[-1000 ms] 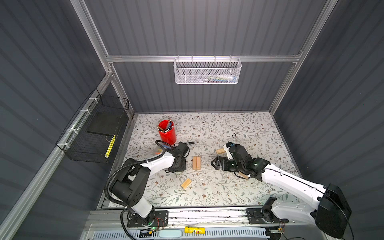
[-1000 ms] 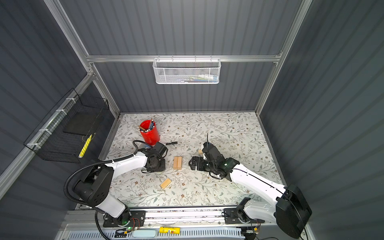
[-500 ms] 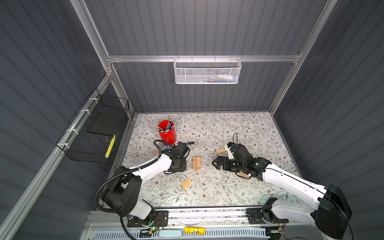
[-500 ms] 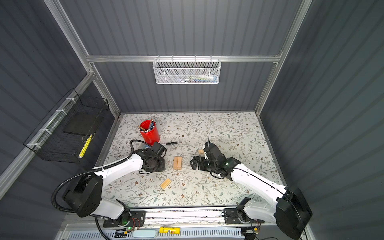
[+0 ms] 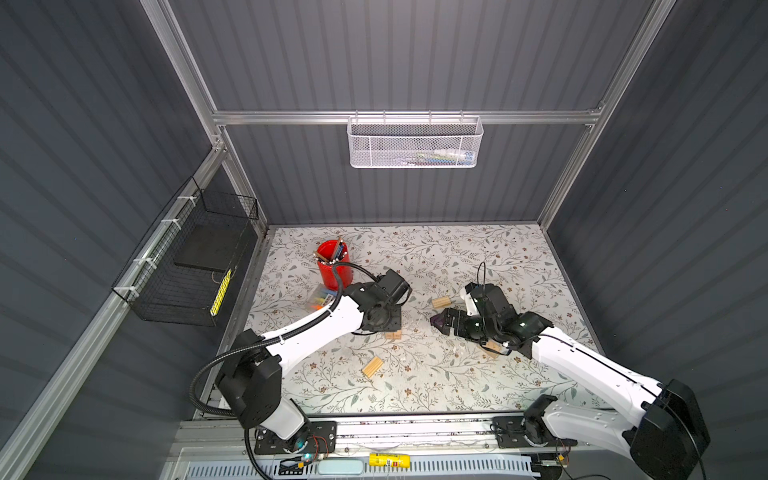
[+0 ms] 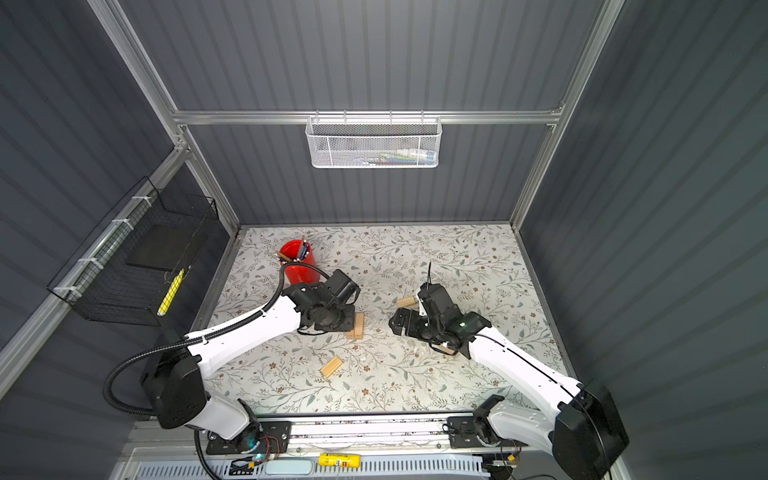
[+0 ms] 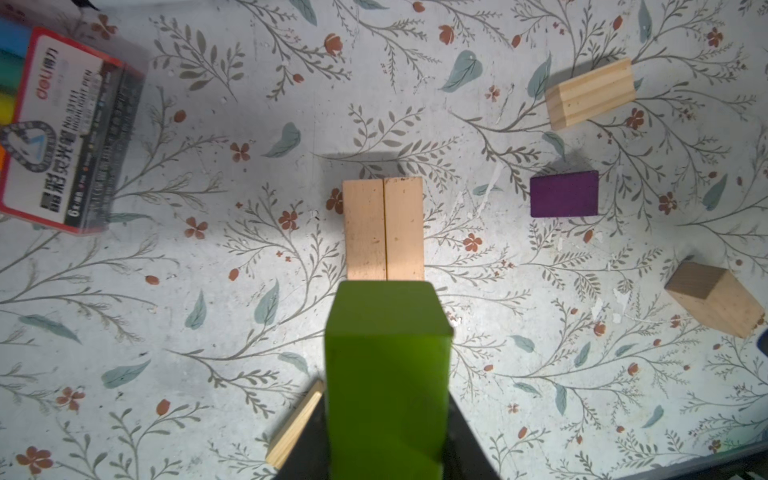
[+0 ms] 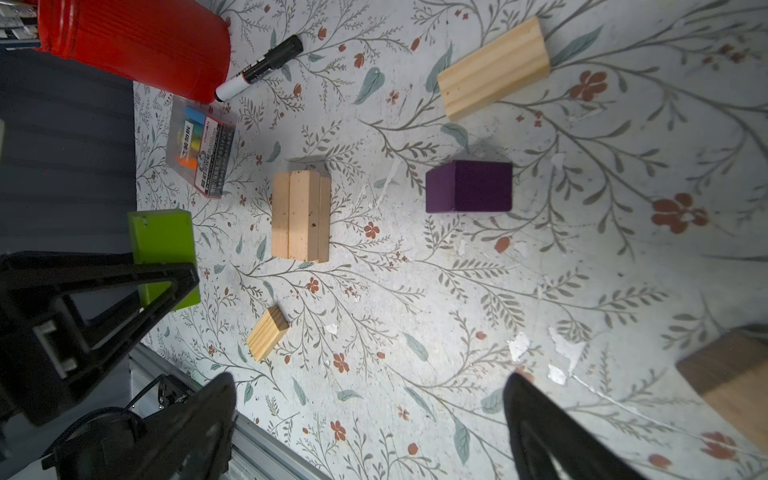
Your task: Build the wood block tower
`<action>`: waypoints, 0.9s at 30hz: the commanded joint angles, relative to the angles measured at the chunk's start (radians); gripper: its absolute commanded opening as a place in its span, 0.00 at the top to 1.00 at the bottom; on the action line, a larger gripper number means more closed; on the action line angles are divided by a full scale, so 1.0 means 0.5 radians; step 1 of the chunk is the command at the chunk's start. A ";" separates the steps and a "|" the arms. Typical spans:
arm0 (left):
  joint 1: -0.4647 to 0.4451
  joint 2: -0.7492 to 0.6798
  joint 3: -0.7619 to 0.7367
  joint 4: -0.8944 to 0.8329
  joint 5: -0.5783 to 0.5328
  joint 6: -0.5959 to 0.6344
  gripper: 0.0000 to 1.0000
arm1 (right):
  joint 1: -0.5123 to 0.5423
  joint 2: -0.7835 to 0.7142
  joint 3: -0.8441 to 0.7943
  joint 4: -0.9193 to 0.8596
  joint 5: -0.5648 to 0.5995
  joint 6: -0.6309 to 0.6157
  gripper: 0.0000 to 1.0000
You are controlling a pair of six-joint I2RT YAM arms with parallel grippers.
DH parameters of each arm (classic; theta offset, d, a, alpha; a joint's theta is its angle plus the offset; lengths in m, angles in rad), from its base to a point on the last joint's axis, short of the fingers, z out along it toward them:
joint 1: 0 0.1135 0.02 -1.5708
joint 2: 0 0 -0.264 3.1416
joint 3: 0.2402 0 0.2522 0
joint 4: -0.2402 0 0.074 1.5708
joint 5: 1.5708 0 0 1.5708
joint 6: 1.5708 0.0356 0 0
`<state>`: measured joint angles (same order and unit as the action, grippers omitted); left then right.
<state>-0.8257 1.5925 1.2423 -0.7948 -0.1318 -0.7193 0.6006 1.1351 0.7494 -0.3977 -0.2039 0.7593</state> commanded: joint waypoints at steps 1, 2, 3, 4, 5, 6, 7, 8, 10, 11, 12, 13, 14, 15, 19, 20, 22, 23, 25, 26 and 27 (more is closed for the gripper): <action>-0.024 0.150 0.114 -0.129 -0.042 -0.050 1.00 | -0.017 -0.007 0.035 -0.035 -0.049 0.022 0.01; -0.031 0.198 0.145 -0.143 -0.047 -0.049 1.00 | -0.018 -0.001 0.029 -0.026 -0.057 0.023 0.01; -0.034 0.231 0.168 -0.154 -0.053 -0.044 1.00 | -0.022 0.000 0.025 -0.020 -0.060 0.025 0.01; -0.041 0.268 0.189 -0.156 -0.067 -0.038 1.00 | -0.024 0.000 0.020 -0.013 -0.065 0.025 0.01; -0.042 0.297 0.204 -0.158 -0.077 -0.035 1.00 | -0.026 0.004 0.017 -0.011 -0.063 0.025 0.01; -0.043 0.330 0.219 -0.161 -0.080 -0.034 1.00 | -0.028 0.005 0.009 0.001 -0.067 0.028 0.01; -0.045 0.357 0.235 -0.152 -0.083 -0.029 1.00 | -0.030 0.009 0.002 0.007 -0.070 0.029 0.01; -0.045 0.388 0.250 -0.144 -0.078 -0.026 1.00 | -0.035 0.012 -0.005 0.007 -0.077 0.031 0.01; -0.044 0.436 0.278 -0.141 -0.075 -0.010 1.00 | -0.041 0.016 -0.008 0.006 -0.086 0.029 0.01; -0.044 0.456 0.285 -0.133 -0.071 -0.005 1.00 | -0.042 0.017 -0.011 0.007 -0.092 0.029 0.01; -0.045 0.478 0.294 -0.128 -0.069 0.000 1.00 | -0.045 0.016 -0.014 0.007 -0.091 0.026 0.01; -0.044 0.499 0.306 -0.130 -0.074 0.000 1.00 | -0.049 0.016 -0.014 0.005 -0.093 0.027 0.01; -0.044 0.517 0.319 -0.134 -0.086 -0.005 1.00 | -0.055 0.013 -0.014 0.006 -0.095 0.028 0.01; -0.044 0.526 0.320 -0.135 -0.092 -0.011 1.00 | -0.057 0.008 -0.014 0.007 -0.097 0.025 0.01; -0.042 0.572 0.409 -0.128 -0.096 -0.019 1.00 | -0.070 0.003 -0.011 0.006 -0.104 0.021 0.01; -0.042 0.576 0.411 -0.124 -0.097 -0.024 1.00 | -0.072 0.000 -0.008 0.007 -0.106 0.018 0.01; -0.042 0.575 0.400 -0.104 -0.100 -0.028 1.00 | -0.077 -0.001 -0.011 0.005 -0.108 0.018 0.01; -0.041 0.578 0.402 -0.104 -0.104 -0.028 1.00 | -0.078 0.000 -0.010 0.006 -0.110 0.021 0.01; -0.042 0.589 0.414 -0.117 -0.118 -0.031 1.00 | -0.081 0.003 -0.012 0.007 -0.110 0.021 0.01; -0.040 0.593 0.415 -0.116 -0.115 -0.032 1.00 | -0.083 0.002 -0.011 0.008 -0.113 0.025 0.01; -0.039 0.599 0.417 -0.119 -0.114 -0.031 1.00 | -0.084 0.003 -0.011 0.007 -0.117 0.026 0.01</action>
<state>-0.8429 1.8790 1.4239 -0.8345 -0.1692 -0.7269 0.5640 1.1378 0.7483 -0.3958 -0.2497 0.7666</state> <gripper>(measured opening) 0.330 0.989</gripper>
